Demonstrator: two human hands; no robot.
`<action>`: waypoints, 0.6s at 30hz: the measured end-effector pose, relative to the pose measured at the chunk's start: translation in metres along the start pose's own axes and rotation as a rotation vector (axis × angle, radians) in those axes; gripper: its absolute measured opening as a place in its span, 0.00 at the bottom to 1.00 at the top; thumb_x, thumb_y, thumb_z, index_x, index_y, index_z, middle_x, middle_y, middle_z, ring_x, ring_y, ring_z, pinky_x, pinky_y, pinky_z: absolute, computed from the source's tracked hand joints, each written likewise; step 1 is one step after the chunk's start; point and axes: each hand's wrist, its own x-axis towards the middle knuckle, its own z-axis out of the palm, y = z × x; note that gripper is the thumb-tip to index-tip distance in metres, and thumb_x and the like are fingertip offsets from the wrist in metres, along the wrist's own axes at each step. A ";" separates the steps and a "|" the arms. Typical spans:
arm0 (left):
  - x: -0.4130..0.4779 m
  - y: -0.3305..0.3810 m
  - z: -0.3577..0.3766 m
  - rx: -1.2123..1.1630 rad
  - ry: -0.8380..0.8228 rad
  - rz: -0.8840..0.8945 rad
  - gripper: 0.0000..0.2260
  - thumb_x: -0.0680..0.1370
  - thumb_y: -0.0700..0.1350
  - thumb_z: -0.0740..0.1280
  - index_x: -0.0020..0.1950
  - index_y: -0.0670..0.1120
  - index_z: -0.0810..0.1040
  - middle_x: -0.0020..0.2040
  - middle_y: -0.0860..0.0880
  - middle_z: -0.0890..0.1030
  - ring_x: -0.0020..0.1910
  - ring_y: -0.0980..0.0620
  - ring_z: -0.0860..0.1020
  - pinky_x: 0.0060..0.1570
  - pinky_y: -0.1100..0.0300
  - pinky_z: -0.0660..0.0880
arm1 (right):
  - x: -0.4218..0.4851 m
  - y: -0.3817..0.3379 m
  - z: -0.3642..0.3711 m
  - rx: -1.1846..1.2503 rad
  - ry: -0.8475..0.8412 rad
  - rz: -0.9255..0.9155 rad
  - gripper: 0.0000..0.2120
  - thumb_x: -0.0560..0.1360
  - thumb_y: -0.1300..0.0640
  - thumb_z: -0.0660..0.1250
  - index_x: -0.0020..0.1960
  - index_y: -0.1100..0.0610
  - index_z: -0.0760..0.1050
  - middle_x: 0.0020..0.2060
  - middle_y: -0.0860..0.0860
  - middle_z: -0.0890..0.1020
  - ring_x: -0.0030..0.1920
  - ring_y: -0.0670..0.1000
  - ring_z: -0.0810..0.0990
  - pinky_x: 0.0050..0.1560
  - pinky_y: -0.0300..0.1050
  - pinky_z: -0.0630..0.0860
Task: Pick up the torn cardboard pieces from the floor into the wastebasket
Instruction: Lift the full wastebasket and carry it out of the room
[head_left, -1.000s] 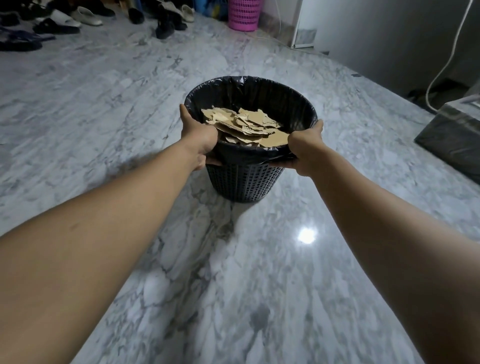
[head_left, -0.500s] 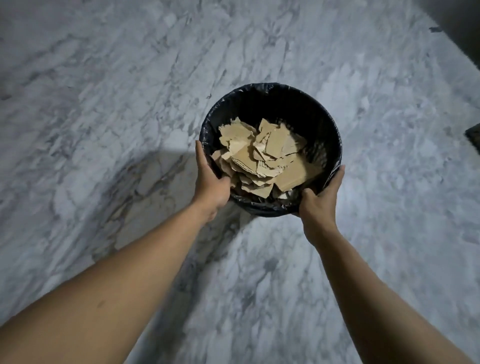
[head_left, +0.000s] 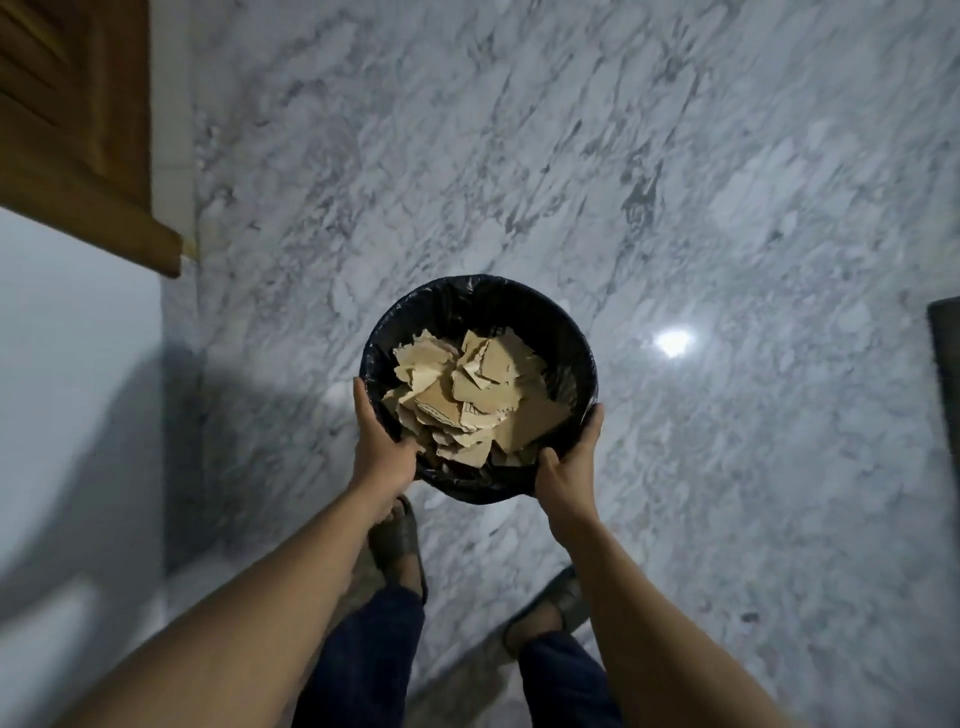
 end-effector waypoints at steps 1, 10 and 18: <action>-0.024 0.013 -0.025 -0.007 0.013 -0.012 0.45 0.78 0.37 0.68 0.77 0.64 0.38 0.78 0.50 0.61 0.60 0.55 0.73 0.47 0.59 0.73 | -0.028 -0.019 0.007 -0.030 -0.025 -0.007 0.45 0.71 0.66 0.54 0.76 0.31 0.42 0.73 0.42 0.60 0.71 0.54 0.66 0.64 0.68 0.73; -0.161 0.099 -0.185 -0.014 0.097 0.022 0.43 0.80 0.34 0.62 0.78 0.62 0.36 0.81 0.51 0.51 0.76 0.45 0.60 0.70 0.47 0.65 | -0.201 -0.163 0.057 -0.190 -0.025 -0.137 0.39 0.79 0.68 0.53 0.80 0.39 0.43 0.73 0.50 0.68 0.63 0.50 0.71 0.65 0.56 0.75; -0.145 0.194 -0.221 0.007 0.067 0.256 0.42 0.81 0.38 0.62 0.76 0.67 0.36 0.79 0.51 0.59 0.56 0.53 0.76 0.44 0.59 0.79 | -0.190 -0.249 0.065 -0.096 -0.002 -0.224 0.36 0.83 0.62 0.57 0.79 0.35 0.43 0.66 0.42 0.69 0.48 0.41 0.75 0.48 0.47 0.80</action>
